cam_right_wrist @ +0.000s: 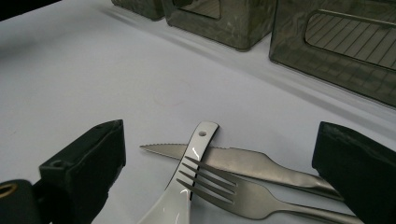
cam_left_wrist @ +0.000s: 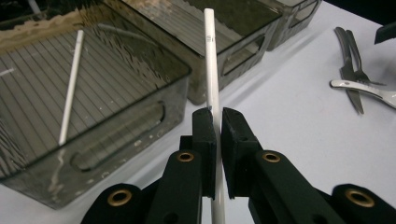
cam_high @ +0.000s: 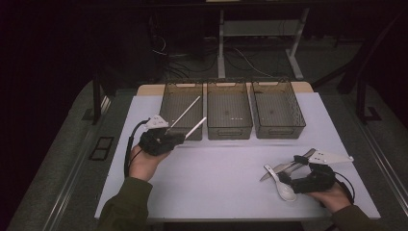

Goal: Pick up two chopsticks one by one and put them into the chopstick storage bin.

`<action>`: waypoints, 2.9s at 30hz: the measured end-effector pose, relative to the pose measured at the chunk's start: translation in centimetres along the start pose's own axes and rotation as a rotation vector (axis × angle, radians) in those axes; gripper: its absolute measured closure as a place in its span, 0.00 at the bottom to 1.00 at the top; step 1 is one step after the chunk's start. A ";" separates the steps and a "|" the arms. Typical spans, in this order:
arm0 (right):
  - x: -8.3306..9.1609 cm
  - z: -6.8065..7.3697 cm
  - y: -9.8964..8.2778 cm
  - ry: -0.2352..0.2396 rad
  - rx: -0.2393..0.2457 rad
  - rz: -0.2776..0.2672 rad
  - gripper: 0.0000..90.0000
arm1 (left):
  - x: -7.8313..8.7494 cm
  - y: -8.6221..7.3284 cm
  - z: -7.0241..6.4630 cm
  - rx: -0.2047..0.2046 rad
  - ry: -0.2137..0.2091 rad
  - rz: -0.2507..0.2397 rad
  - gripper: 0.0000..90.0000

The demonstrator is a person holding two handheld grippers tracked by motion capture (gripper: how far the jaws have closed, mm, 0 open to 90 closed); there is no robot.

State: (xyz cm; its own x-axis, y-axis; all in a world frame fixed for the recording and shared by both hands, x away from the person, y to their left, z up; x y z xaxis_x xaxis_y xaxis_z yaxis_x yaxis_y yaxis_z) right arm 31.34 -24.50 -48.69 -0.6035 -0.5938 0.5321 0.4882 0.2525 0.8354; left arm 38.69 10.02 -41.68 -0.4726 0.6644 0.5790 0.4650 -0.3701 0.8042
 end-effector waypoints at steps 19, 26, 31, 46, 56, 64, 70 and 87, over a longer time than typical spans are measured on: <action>0.1 0.0 0.0 0.000 -0.004 -0.003 0.03 | -0.7 4.0 3.4 0.011 0.051 0.010 0.93; 0.1 -0.1 0.1 -0.002 -0.004 -0.006 0.03 | -1.2 5.2 5.0 0.024 0.077 0.018 0.93; 0.1 -0.1 0.1 -0.001 -0.005 -0.006 0.03 | -1.7 6.1 6.1 0.030 0.100 0.026 0.93; 0.2 0.0 0.2 0.006 -0.010 -0.013 0.03 | -4.2 8.4 10.1 0.066 0.177 0.034 0.93; 0.4 0.0 0.2 0.012 -0.013 -0.016 0.03 | -7.0 8.5 12.5 0.116 0.194 0.019 0.93; 0.4 0.0 0.3 0.019 -0.010 -0.020 0.03 | -8.5 7.7 14.1 0.166 0.205 0.016 0.93; 0.5 0.1 0.3 0.022 -0.010 -0.022 0.03 | -9.3 7.4 14.9 0.166 0.219 0.044 0.93; 0.5 0.1 0.3 0.025 -0.013 -0.022 0.03 | -9.5 8.0 14.3 0.107 0.220 0.036 0.73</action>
State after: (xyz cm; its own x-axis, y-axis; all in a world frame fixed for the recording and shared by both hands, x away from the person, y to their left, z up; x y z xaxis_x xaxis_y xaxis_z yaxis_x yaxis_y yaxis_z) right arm 31.12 -24.65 -48.13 -0.5986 -0.6181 0.5096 0.4833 0.2287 0.8451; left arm 57.63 10.03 -42.66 -0.6006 0.4904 0.6315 0.5557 -0.3119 0.7706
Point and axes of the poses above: each handheld gripper's, and its own axes: x roughly backward along the jaws, y roughly out of its top, z roughly to its left, the point moved 10 cm from there along -x, roughly forward along the jaws, and after that the axes turned 3 degrees about -y, right-handed, at the moved point
